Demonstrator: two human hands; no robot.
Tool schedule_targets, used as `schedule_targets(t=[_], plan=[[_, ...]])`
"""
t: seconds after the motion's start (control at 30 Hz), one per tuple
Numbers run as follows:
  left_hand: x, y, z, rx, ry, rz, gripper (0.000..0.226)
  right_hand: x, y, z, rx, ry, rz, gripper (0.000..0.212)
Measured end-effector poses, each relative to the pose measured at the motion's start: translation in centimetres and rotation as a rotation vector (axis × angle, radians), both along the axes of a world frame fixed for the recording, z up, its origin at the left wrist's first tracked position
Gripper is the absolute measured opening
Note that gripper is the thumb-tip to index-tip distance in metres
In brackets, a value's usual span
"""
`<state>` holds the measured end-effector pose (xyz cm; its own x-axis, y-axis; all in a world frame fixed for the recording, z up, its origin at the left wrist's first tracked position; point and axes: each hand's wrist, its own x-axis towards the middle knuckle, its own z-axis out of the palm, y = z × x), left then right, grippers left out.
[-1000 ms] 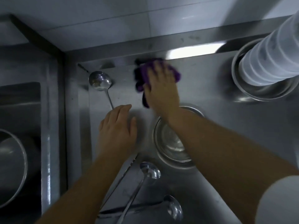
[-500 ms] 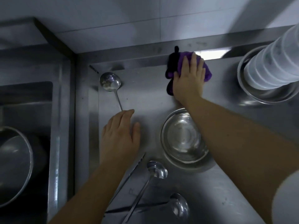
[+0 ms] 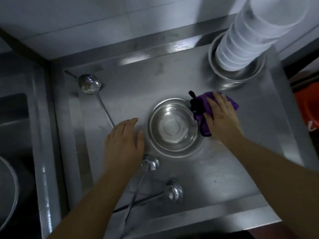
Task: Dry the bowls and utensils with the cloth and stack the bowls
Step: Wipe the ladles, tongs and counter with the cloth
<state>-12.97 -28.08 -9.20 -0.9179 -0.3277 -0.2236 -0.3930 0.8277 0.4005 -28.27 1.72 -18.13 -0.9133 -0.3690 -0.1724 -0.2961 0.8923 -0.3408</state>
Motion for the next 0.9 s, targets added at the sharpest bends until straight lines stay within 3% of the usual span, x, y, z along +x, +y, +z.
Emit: schedule_targets(t=[0.17,0.3,0.4,0.47,0.57,0.67,0.73,0.8,0.9], plan=[[-1.5,3.6,-0.3,0.037,-0.016,-0.071,0.049,6.3,6.7,0.0,0.054,-0.051,-0.139,0.059],[-4.2,7.2,-0.9,0.053,-0.028,-0.081,0.045,13.9,11.0,-1.5,0.188,-0.03,0.456,0.058],[-7.8,10.0,-1.3,0.137,-0.044,-0.094,0.036,16.8,14.1,-0.8,0.115,-0.133,0.598,0.08],[-10.7,11.8,-1.4,0.238,-0.076,-0.009,0.032,15.9,15.1,-0.1,0.139,-0.154,0.635,0.075],[-15.3,14.5,-1.7,0.446,-0.131,0.18,0.034,12.1,15.2,0.9,0.201,-0.223,0.48,0.07],[-20.1,16.8,-2.6,0.856,-0.12,0.504,0.046,7.6,15.2,1.5,0.346,-0.255,0.271,0.072],[-23.0,18.0,-3.2,1.033,-0.097,0.65,0.033,5.2,15.2,2.1,0.339,-0.277,0.127,0.073],[-25.2,19.3,-3.8,1.113,-0.092,0.707,0.013,3.8,14.9,2.6,0.36,-0.277,0.123,0.075],[-26.9,20.8,-4.3,1.153,-0.076,0.794,0.008,3.4,14.8,3.1,0.366,-0.305,0.127,0.074]])
